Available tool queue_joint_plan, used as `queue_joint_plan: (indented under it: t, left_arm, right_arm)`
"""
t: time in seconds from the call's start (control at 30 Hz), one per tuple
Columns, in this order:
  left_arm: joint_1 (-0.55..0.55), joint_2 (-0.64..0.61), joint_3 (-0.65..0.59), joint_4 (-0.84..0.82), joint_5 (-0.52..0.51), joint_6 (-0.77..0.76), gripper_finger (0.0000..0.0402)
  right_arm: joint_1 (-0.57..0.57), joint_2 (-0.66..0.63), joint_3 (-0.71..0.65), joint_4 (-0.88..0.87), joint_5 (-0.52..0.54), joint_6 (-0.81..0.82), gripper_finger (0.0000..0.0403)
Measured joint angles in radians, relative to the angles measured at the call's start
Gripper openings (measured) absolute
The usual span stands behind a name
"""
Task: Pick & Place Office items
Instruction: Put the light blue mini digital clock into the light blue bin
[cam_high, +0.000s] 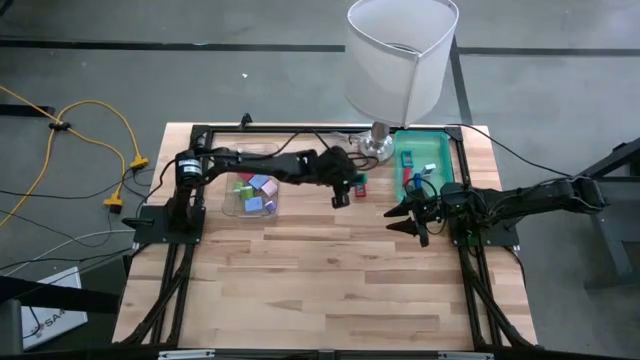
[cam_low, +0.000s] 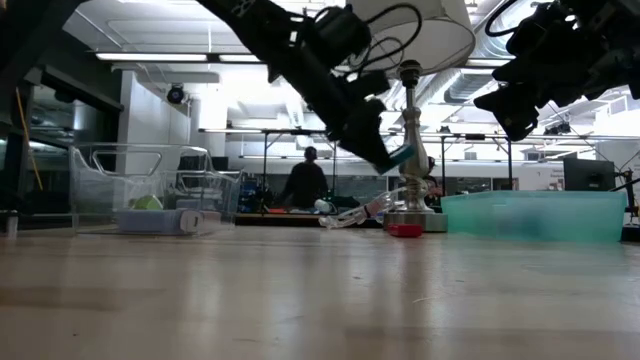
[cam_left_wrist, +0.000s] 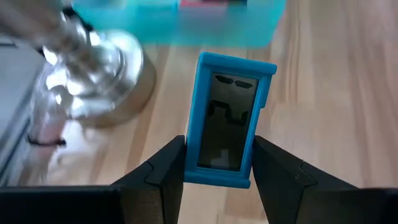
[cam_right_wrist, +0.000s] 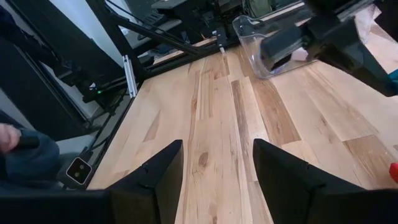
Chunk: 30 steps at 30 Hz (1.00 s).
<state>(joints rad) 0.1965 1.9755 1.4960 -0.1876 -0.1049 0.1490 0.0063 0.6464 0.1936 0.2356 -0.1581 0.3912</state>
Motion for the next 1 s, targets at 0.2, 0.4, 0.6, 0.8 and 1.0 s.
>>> queue_joint_plan:
  t: [0.2, 0.4, 0.6, 0.8, 1.0]
  left_arm:
    - [-0.05, 0.0, 0.001, 0.038, -0.043, -0.001, 0.0153]
    - [-0.087, 0.0, 0.001, 0.036, -0.047, -0.029, 0.0153]
    - [-0.131, 0.0, 0.001, 0.036, -0.047, -0.029, 0.0153]
    - [-0.171, 0.0, 0.001, 0.037, -0.044, -0.026, 0.0153]
    - [-0.196, 0.0, 0.001, 0.042, -0.044, -0.026, 0.0153]
  right_arm:
    - [0.0, 0.0, 0.0, 0.0, 0.0, 0.0, 0.0181]
    - [0.0, 0.0, 0.0, 0.0, 0.0, 0.0, 0.0181]
    - [0.0, 0.0, 0.0, 0.0, 0.0, 0.0, 0.0181]
    - [0.0, 0.0, 0.0, 0.0, 0.0, 0.0, 0.0181]
    - [0.0, 0.0, 0.0, 0.0, 0.002, 0.0, 0.0181]
